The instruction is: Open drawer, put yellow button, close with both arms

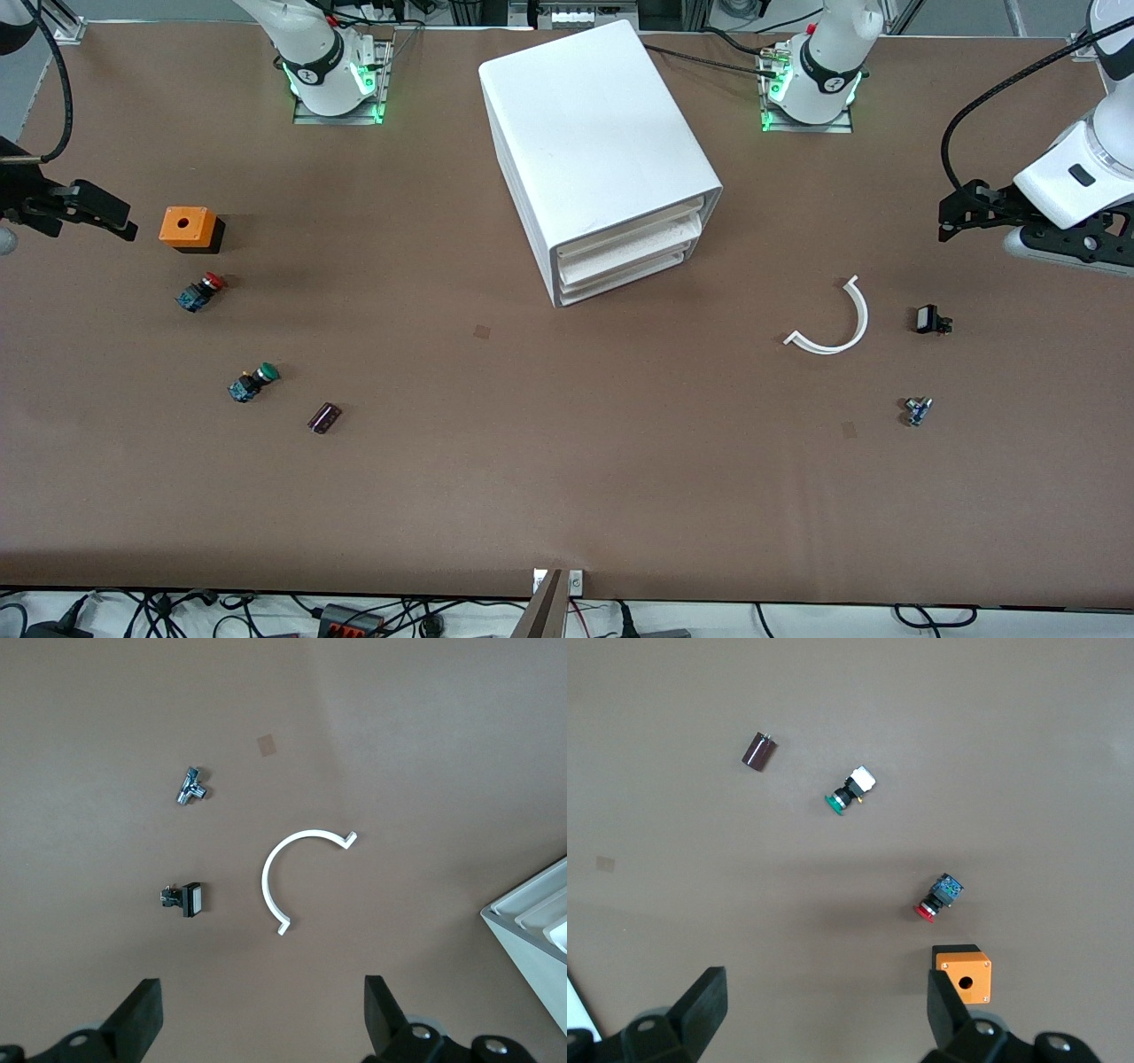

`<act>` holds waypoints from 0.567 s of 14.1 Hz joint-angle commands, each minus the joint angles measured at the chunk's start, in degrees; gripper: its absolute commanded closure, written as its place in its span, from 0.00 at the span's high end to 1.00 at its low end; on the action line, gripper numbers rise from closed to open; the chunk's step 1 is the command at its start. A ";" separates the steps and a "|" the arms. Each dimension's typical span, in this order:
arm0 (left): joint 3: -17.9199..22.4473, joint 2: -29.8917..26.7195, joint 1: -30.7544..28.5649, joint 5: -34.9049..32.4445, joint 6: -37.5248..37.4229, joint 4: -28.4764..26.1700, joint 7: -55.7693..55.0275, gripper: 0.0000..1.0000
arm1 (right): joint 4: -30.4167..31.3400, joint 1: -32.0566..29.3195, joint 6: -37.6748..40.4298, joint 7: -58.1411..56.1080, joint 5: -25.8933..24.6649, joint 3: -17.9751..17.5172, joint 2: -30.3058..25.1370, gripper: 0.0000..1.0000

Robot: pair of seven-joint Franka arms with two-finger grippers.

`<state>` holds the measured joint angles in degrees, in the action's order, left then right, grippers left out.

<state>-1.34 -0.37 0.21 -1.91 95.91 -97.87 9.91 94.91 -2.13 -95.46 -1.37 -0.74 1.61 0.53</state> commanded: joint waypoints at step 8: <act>0.11 -0.77 0.49 0.76 0.51 -0.48 0.55 1.00 | 0.98 -0.15 -2.27 -0.74 -1.37 -0.47 0.17 1.00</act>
<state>-1.39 -0.37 0.39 -1.90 95.95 -97.87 9.91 95.13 -2.11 -96.46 -1.37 -1.29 1.57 0.93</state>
